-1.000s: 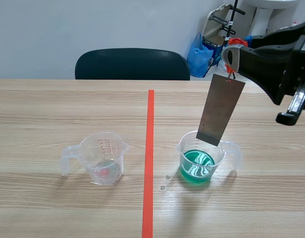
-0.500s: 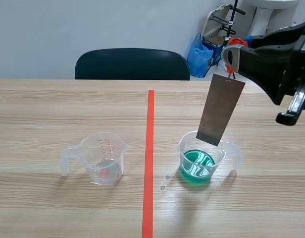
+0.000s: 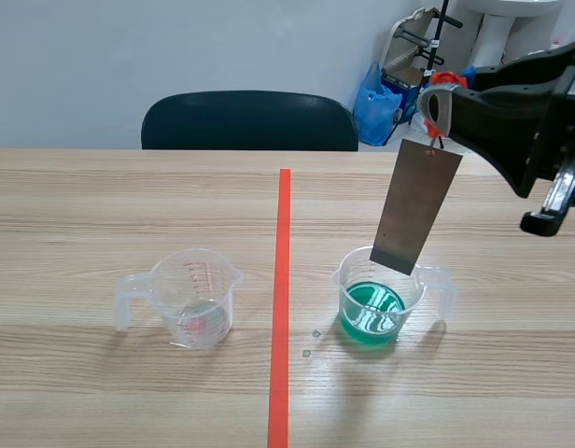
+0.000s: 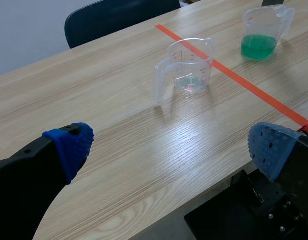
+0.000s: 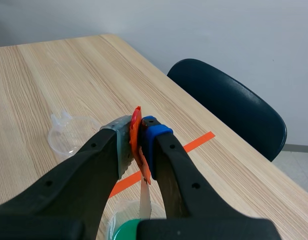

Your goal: Do the redox reaction experiment

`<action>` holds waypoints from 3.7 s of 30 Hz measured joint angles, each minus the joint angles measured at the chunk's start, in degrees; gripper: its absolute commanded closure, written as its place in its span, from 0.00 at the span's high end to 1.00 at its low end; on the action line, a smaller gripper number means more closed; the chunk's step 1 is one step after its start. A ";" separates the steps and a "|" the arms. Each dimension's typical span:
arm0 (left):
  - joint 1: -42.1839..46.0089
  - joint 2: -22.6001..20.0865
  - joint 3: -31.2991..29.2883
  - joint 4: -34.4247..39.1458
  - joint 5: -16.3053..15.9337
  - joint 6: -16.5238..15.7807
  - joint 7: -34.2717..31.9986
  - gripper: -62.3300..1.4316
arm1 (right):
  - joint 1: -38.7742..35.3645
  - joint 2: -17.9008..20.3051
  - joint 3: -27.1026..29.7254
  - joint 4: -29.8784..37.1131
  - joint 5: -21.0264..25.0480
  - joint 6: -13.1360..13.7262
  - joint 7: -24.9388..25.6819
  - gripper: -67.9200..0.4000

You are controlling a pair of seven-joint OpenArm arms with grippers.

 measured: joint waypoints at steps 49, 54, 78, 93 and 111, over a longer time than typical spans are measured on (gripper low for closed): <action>0.00 0.00 0.00 0.00 0.02 0.00 0.00 1.00 | 0.02 -10.01 -3.10 -6.60 -12.81 0.96 4.26 0.02; 0.00 0.00 0.00 0.00 0.20 0.00 0.02 1.00 | 0.17 -11.74 -4.20 -8.33 -14.03 1.33 5.51 0.02; 0.00 0.00 0.00 0.00 0.20 0.00 0.17 1.00 | 6.40 -18.05 -9.62 -22.25 -23.23 5.20 13.31 0.02; 0.00 0.00 0.00 0.00 0.20 0.00 0.20 1.00 | 7.15 -19.17 -10.29 -25.77 -26.49 5.01 19.08 0.02; 0.00 0.00 0.00 0.00 0.20 0.00 0.20 1.00 | 7.13 -19.17 -10.29 -25.77 -26.71 5.01 19.26 0.02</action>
